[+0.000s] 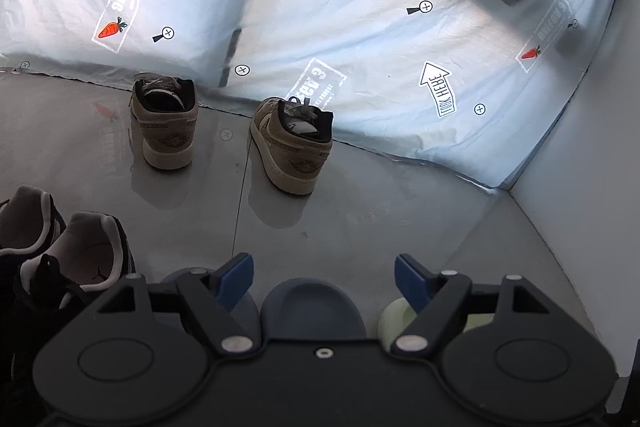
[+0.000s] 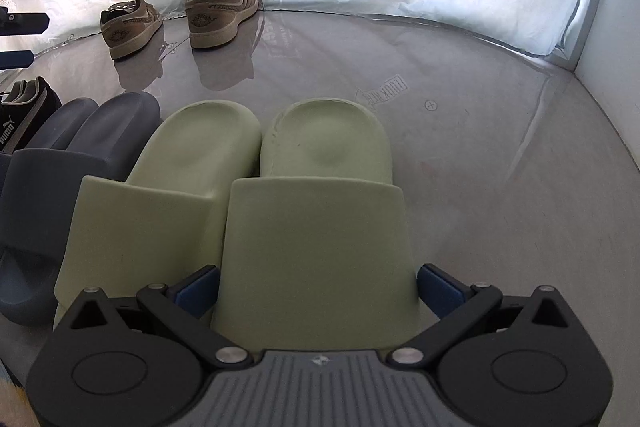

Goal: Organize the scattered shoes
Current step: 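Lower the green slide beside the first green slide and open the right gripper, then grasp a white-and-tan sneaker at its heel with the left gripper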

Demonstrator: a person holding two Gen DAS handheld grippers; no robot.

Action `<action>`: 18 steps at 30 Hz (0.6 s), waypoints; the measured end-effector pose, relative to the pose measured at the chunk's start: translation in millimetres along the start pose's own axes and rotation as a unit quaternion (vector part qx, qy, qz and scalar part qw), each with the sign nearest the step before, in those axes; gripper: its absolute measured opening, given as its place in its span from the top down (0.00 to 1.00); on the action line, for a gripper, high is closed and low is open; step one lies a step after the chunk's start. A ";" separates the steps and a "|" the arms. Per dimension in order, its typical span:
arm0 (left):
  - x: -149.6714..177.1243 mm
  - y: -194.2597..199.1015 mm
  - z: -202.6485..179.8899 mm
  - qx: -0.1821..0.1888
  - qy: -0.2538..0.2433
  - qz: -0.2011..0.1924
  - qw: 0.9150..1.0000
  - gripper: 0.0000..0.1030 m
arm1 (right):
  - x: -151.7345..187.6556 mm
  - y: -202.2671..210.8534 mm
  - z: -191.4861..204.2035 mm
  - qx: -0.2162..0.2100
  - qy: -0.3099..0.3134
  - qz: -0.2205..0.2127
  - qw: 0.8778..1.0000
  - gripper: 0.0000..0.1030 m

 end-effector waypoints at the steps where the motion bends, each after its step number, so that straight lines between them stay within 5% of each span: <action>1: 0.1 0.6 1.4 -0.001 0.002 0.000 1.000 0.24 | 1.6 1.0 0.7 0.000 0.000 0.002 1.000 0.01; 13: -6.4 4.6 16.6 -0.005 0.012 -0.011 1.000 0.24 | -1.8 5.2 2.4 -0.005 -0.020 0.043 0.999 0.00; 18: -29.8 3.0 38.3 -0.024 0.041 -0.036 0.998 0.24 | -33.5 28.9 -1.1 0.004 -0.079 -0.008 0.997 0.00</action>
Point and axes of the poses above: each gripper's, at about its wrist camera, not at the fingertips, and y roughly against the way its jaws point, z to its left, x to its underside, the point moved 8 cm from there along -y, roughly the way its jaws point, and after that the axes turned 2 degrees about y, right-handed, at the moved point
